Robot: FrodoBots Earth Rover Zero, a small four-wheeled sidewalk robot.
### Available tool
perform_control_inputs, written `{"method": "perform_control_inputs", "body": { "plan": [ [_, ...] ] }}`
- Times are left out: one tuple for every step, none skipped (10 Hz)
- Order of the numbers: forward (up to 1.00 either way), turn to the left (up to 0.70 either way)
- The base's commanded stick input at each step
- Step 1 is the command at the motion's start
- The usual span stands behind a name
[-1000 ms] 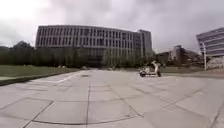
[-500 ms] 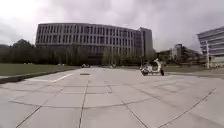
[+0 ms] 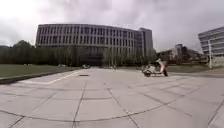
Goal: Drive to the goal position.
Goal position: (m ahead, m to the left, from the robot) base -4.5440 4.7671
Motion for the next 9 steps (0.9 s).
{"method": "perform_control_inputs", "body": {
  "plan": [
    [0.7, 0.0],
    [0.7, 0.0],
    [0.7, 0.0],
    [0.7, 0.15],
    [0.7, 0.25],
    [0.7, 0.25],
    [0.7, 0.0],
    [0.7, 0.0],
    [0.7, 0.0]
  ]
}}
